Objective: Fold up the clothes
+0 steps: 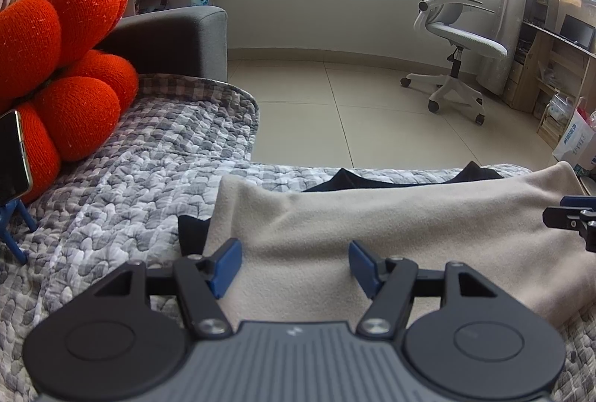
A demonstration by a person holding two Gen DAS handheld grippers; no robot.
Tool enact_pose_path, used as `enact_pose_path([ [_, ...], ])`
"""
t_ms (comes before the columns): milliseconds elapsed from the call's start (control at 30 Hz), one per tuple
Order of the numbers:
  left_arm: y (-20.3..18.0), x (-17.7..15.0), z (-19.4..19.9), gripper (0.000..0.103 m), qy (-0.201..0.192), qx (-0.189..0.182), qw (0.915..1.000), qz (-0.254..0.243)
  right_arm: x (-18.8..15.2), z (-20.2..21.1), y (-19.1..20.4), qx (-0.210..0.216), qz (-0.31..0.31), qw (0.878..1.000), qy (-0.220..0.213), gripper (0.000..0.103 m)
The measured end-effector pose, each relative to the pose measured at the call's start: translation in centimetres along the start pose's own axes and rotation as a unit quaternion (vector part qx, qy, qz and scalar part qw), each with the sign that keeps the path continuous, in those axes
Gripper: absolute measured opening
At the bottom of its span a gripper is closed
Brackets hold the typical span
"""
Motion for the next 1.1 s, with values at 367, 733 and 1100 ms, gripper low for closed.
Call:
enact_pose_path([
  [367, 0.7, 0.0, 0.0, 0.065, -0.002, -0.015, 0.9998, 0.016, -0.8, -1.4, -2.4, -0.011, -0.035, 0.999, 0.033, 0.044],
  [733, 1.0, 0.4, 1.0, 0.065, -0.021, -0.016, 0.9991, 0.033, -0.9, -1.2, -4.8, -0.042, -0.082, 0.995, 0.038, 0.043],
  [1100, -0.3, 0.2, 1.1, 0.066, -0.016, -0.005, 0.9998, 0.006, -0.9, -1.0, -4.4, -0.049, -0.066, 0.996, 0.034, 0.046],
])
Point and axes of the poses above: each gripper's, at about its wrist camera, not at the fingertips, and z roughly against the way its jaws point, y to its left, x to its top, the point moved 6 cm from there along -z, roughly the way its jaws point, and after that the axes turned 14 degrees about y, right-handed, at the moved point
